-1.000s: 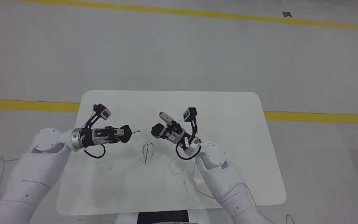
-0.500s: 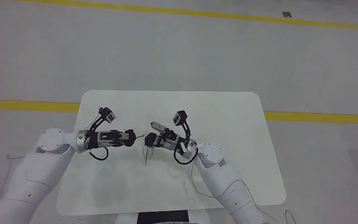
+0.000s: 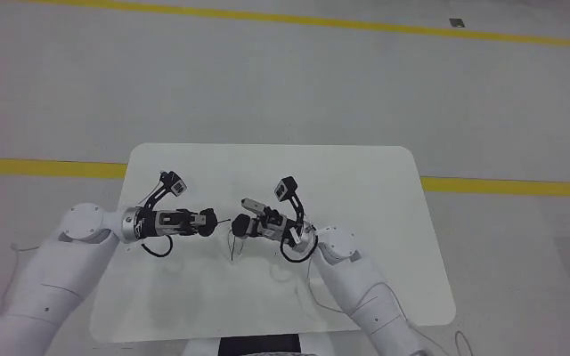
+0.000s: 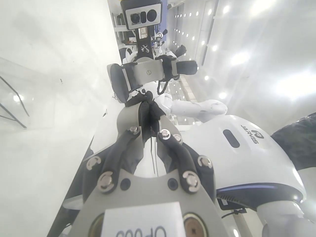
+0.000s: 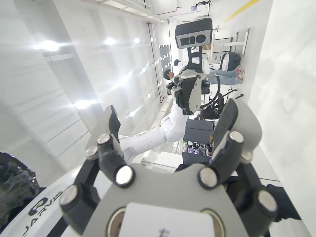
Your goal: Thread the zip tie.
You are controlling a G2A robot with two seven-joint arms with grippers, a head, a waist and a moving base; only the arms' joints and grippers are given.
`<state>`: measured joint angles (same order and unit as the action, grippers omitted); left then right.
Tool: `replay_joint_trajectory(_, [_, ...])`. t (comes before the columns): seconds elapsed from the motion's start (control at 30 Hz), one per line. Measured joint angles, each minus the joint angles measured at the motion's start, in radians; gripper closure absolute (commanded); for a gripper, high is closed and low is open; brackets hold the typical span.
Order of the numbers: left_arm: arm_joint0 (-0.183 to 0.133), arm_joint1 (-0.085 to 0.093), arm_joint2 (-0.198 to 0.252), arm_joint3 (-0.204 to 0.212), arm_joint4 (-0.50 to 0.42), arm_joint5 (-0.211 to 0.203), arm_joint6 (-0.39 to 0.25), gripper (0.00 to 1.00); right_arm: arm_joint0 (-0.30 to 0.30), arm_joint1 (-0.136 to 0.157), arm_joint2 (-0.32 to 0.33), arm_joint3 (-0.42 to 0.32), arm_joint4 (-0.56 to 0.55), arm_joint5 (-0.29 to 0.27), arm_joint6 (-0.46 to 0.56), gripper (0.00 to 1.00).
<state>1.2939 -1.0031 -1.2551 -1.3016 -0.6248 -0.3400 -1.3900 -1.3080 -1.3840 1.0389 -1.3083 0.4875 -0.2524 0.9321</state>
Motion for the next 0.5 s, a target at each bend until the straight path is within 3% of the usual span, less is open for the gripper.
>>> replay_joint_trajectory(0.07, [0.000,0.000,0.000,0.000,0.000,0.000,0.000,1.00,0.001,0.001,0.002,0.009,0.006,-0.008,0.007,0.52])
replay_joint_trajectory(0.13, [0.000,0.000,0.000,0.000,0.000,0.000,0.000,1.00,0.002,0.003,0.001,0.017,0.011,-0.017,0.016,0.63])
replay_joint_trajectory(0.2, [0.000,0.000,0.000,0.000,0.000,0.000,0.000,1.00,0.004,0.003,-0.003,0.025,0.016,-0.025,0.027,0.69])
replay_joint_trajectory(0.5, [0.000,0.000,0.000,0.000,0.000,0.000,0.000,1.00,0.021,0.000,-0.037,0.059,0.027,-0.045,0.042,0.75])
